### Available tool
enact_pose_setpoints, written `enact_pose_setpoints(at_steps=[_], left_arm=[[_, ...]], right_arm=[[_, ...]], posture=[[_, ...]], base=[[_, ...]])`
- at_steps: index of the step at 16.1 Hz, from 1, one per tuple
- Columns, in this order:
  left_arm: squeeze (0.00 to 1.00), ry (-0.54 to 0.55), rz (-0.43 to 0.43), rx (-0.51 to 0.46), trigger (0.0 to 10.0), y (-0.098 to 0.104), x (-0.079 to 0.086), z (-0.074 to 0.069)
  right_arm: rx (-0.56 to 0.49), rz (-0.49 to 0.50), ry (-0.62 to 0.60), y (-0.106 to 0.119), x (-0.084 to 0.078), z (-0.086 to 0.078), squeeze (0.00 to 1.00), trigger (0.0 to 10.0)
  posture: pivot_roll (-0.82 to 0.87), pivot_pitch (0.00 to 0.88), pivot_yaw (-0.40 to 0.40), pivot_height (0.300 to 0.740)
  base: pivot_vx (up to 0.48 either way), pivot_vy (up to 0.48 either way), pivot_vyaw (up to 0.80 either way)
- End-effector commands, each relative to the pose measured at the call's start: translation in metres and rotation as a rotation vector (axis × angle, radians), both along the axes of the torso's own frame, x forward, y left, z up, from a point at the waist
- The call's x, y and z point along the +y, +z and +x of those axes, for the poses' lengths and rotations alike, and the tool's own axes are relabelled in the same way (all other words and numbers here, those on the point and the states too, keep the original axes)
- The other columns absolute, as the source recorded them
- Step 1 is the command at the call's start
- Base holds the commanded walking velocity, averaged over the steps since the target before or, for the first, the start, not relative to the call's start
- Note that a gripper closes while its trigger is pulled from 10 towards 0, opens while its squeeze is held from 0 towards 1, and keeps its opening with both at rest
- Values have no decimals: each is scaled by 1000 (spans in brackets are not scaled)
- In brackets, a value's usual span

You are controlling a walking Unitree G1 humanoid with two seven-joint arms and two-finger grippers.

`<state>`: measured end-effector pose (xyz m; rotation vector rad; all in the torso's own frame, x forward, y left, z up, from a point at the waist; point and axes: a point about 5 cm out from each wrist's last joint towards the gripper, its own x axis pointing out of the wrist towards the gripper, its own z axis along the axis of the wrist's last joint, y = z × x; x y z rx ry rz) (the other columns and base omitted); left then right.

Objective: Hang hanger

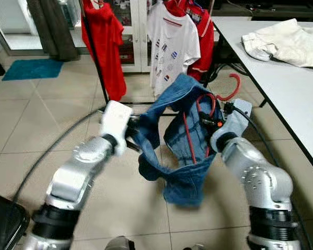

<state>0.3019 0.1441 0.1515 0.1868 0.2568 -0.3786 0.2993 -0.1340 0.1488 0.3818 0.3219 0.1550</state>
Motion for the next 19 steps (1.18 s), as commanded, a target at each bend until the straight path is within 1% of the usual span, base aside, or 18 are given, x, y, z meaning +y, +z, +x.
enact_pose_setpoints(at_steps=[1, 2, 3, 5, 6, 7, 8, 9, 10, 11, 12, 13, 14, 15, 16, 17, 18, 19], left_arm=[[0, 80, 16, -32, 0, 5, 15, 6], [0, 148, 37, -83, 0, 13, 34, 15], [0, 161, -13, -102, 0, 21, 38, 19], [0, -7, -136, -117, 0, 41, 23, 16], [0, -36, -174, -115, 0, 45, 18, 15], [0, -64, -239, -112, 0, 50, 12, 15], [0, -117, -301, -108, 78, 58, 2, 15], [0, -157, -358, -105, 863, 65, -7, 16], [0, -182, -434, -101, 902, 73, -15, 18], [0, -183, -490, -93, 784, 79, -20, 20], [0, -185, -564, -74, 471, 85, -26, 24], [0, -193, -637, -46, 39, 90, -34, 27], [0, -207, -659, -33, 0, 91, -38, 27], [0, -220, -667, -22, 0, 91, -44, 27], [0, -165, -635, -37, 0, 89, -43, 31], [0, -78, -557, -74, 0, 86, -36, 38], [0, -1, -528, -102, 0, 85, -27, 45], [0, 49, -503, -119, 0, 84, -20, 51]], right_arm=[[-13, -19, 20, 5, 0, -2, 0, 10000], [10, -67, 81, -2, 1, -8, 0, 10000], [32, -73, 100, -6, 1, -12, 0, 10000], [66, -118, 85, -16, -6, -16, 0, 10000], [77, -152, 86, -19, -8, -17, 0, 10000], [89, -229, 108, -24, -10, -19, 0, 10000], [96, -308, 133, -29, -13, -20, 0, 10000], [89, -376, 158, -31, -13, -21, 0, 10000], [70, -453, 180, -33, -14, -21, 0, 10000], [55, -467, 158, -33, -16, -19, 0, 10000], [10, -436, 97, -30, -17, -14, 0, 10000], [-108, -342, -64, -17, -21, -3, 0, 10000], [-164, -252, -120, -11, -20, 1, 0, 10000], [-249, -140, -178, -3, -19, 3, 0, 10000], [-338, -89, -161, 0, -14, 1, 0, 10000], [-344, -118, -70, -7, -5, -3, 0, 10000], [-261, -210, 37, -23, 4, -6, 0, 10000], [-131, -361, 209, -45, 14, -14, 0, 10000]], posture=[[31, 46, -16, 740], [32, 45, -18, 740], [29, 46, -19, 740], [29, 44, -17, 740], [27, 43, -17, 740], [28, 42, -17, 740], [28, 41, -17, 740], [30, 38, -20, 740], [31, 37, -22, 740], [31, 35, -24, 740], [32, 34, -23, 740], [32, 34, -22, 740], [36, 34, -20, 740], [42, 33, -22, 740], [49, 33, -22, 740], [49, 33, -22, 740], [52, 34, -22, 740], [49, 35, -21, 740]], base=[[0, 0, 0], [0, 0, 0], [0, 0, 0], [0, 0, 0], [0, 0, 0], [0, 0, 0], [0, 0, 0], [0, 0, 0], [0, 0, 0], [0, 0, 0], [0, 0, 0], [0, 0, 0], [0, 0, 0], [0, 0, 0], [0, 0, 0], [0, 0, 0], [0, 0, 0], [0, 0, 0]])
